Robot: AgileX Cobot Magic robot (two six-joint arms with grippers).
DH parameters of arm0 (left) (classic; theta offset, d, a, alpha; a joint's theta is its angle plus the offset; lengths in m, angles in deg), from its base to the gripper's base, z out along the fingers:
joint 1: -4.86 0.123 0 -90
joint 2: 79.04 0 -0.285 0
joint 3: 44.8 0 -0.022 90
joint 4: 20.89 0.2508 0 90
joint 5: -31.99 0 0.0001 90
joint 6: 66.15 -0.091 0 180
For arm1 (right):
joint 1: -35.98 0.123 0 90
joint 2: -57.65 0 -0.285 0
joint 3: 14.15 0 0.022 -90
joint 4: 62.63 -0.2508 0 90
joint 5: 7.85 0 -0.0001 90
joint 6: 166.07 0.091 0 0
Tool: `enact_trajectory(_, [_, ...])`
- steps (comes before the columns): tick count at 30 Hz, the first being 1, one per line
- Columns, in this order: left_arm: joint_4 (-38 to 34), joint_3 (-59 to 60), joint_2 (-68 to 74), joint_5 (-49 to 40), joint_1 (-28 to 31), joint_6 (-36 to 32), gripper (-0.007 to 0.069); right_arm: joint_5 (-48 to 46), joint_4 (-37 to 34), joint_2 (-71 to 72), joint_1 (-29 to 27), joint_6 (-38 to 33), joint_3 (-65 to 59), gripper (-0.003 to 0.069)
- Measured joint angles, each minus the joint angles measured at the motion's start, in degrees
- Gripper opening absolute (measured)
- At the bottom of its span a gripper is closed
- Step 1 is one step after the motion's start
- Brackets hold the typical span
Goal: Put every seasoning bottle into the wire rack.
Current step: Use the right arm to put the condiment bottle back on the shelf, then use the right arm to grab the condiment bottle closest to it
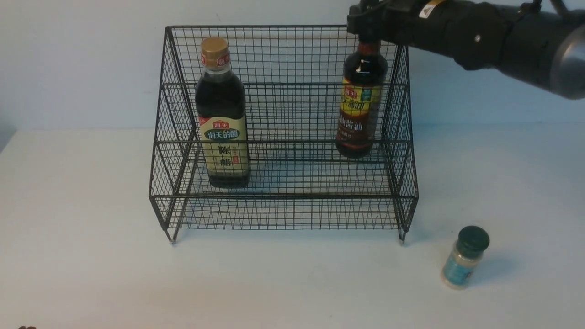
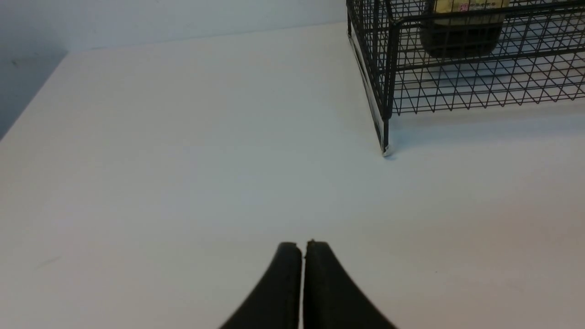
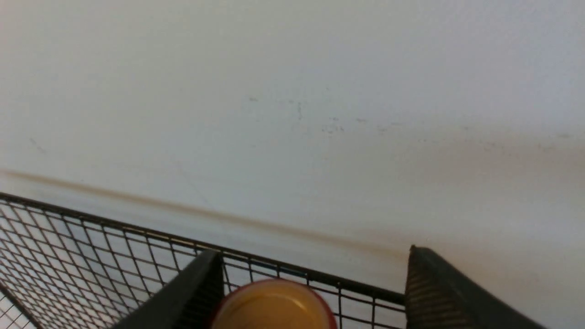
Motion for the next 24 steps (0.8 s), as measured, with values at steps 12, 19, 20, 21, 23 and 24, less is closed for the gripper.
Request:
enact_trajectory(12, [0.0, 0.0, 0.0, 0.0, 0.0, 0.0, -0.0005, -14.9, 2.7, 15.8, -0.2, -2.5, -0.6, 0.0484])
enact_trajectory(19, [0.0, 0.0, 0.0, 0.0, 0.0, 0.0, -0.0005, -13.3, 4.0, 32.8, -0.9, -1.1, -13.3, 0.0319])
enact_trajectory(20, [0.0, 0.0, 0.0, 0.0, 0.0, 0.0, -0.0005, -11.8, 4.1, 36.3, -1.1, -0.9, -16.6, 0.0269])
enact_trajectory(21, [0.0, 0.0, 0.0, 0.0, 0.0, 0.0, -0.0005, -9.4, 4.3, 40.0, -1.2, -0.7, -21.7, 0.0219])
enact_trajectory(23, [0.0, 0.0, 0.0, 0.0, 0.0, 0.0, -0.0005, -5.8, 4.5, 45.5, -1.4, -0.7, -29.1, 0.0145])
enact_trajectory(24, [0.0, 0.0, 0.0, 0.0, 0.0, 0.0, -0.0005, -5.4, 4.6, 46.1, -1.4, -0.7, -30.0, 0.0137])
